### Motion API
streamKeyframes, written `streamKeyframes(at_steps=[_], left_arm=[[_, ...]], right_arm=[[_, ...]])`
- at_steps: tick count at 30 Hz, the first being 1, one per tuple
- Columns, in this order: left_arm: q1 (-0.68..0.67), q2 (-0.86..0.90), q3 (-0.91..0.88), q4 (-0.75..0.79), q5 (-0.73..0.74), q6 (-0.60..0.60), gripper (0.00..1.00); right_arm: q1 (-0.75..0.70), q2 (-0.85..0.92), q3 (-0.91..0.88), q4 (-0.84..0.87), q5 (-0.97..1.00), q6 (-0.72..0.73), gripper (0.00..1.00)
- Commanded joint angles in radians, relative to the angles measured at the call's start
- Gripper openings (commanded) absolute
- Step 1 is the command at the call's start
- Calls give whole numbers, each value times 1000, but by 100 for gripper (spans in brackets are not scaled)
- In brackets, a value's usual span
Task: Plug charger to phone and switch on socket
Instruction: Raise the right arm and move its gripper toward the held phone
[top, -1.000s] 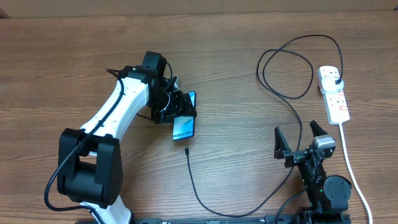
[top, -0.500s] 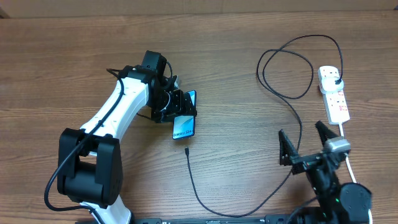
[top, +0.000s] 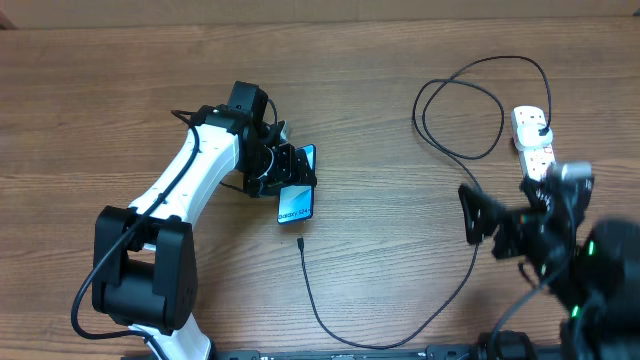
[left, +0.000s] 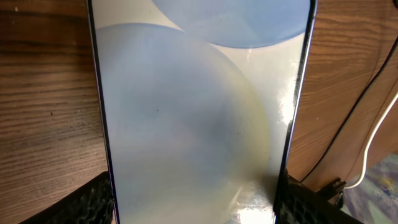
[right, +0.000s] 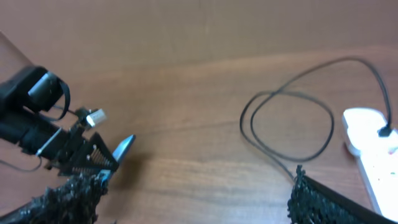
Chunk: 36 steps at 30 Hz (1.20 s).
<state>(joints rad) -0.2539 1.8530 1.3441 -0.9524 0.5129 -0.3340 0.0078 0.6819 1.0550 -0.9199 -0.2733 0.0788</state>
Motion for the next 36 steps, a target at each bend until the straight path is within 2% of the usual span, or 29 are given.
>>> streamKeyframes(at_steps=[1, 8, 9, 11, 17, 26, 31, 33, 35, 36], left_arm=[[-1, -24, 6, 5, 28, 12, 72], [-1, -24, 7, 16, 31, -2, 72], [-1, -24, 7, 19, 31, -8, 72], [-1, -24, 7, 24, 40, -11, 72], [-1, -24, 7, 35, 101, -11, 72], [13, -24, 7, 67, 117, -29, 73], [45, -24, 7, 73, 174, -37, 73], [57, -24, 7, 79, 202, -36, 73], [66, -24, 7, 83, 218, -37, 73], [70, -24, 7, 85, 222, -37, 73]], right_arm=[[-2, 153, 119, -35, -90, 8, 100], [-2, 398, 152, 6, -532, 7, 99], [-2, 430, 151, 6, -565, 7, 93], [5, 499, 146, -4, -599, 7, 89], [84, 671, 142, -27, -600, -1, 86], [250, 832, 142, 2, -536, 7, 86], [327, 890, 142, 87, -483, 135, 87], [356, 903, 142, 116, -406, 216, 91], [381, 909, 142, 137, -348, 283, 100], [395, 913, 142, 153, -326, 319, 100]])
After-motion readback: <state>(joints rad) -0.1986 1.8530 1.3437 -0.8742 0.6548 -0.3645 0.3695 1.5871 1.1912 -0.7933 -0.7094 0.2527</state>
